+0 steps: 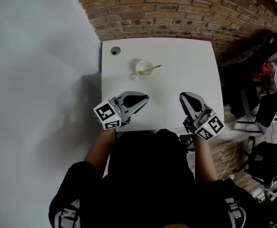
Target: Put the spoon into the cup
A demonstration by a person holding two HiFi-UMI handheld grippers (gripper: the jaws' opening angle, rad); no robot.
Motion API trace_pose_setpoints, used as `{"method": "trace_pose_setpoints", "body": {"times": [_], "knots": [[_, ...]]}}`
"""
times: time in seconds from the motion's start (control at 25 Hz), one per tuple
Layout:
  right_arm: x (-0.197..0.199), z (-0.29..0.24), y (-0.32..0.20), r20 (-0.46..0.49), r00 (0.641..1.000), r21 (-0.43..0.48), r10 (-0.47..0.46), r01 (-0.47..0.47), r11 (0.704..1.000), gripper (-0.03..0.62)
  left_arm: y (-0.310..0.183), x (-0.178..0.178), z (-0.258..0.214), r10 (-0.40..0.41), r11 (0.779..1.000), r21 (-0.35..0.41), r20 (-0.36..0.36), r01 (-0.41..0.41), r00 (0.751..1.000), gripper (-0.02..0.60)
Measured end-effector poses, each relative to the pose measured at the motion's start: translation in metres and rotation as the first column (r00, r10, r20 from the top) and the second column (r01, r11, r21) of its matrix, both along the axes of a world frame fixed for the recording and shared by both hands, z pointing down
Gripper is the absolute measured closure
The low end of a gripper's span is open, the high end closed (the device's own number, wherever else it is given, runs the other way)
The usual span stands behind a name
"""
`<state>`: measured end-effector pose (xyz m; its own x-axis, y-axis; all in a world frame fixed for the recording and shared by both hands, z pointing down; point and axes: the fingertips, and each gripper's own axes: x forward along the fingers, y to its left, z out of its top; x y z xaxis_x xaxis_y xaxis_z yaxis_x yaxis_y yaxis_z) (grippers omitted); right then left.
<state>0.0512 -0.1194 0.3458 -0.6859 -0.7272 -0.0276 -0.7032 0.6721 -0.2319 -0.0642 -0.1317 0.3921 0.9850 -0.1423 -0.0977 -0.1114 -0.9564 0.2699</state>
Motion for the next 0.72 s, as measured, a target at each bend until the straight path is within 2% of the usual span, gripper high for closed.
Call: {"method": "trace_pose_setpoints", "body": {"times": [0.16,0.32,0.48,0.6,0.72], "knots": [[-0.007,0.011,0.038,0.136,0.982,-0.085,-0.134,0.147,0.986,0.588,0.024,0.013,-0.012,-0.022,0.999,0.025,0.021,0.022,1.000,0.565],[0.009,0.012,0.077,0.187,0.964,-0.078,-0.186,0.204,0.976,0.588,0.062,0.037,-0.014,-0.025,1.000,0.004,0.048,0.024,0.999,0.565],[0.026,0.015,0.120,0.161,0.956,-0.044,-0.246,0.255,0.966,0.588,0.111,0.068,-0.006,-0.009,1.000,-0.005,0.069,0.009,0.998,0.565],[0.028,0.026,0.158,0.073,0.939,-0.019,-0.337,0.339,0.941,0.588,0.151,0.085,-0.008,-0.023,1.000,-0.004,0.065,0.023,0.998,0.565],[0.023,0.045,0.177,-0.005,0.928,-0.023,-0.373,0.373,0.927,0.588,0.179,0.083,0.002,-0.058,0.998,-0.005,0.073,0.058,0.996,0.565]]}}
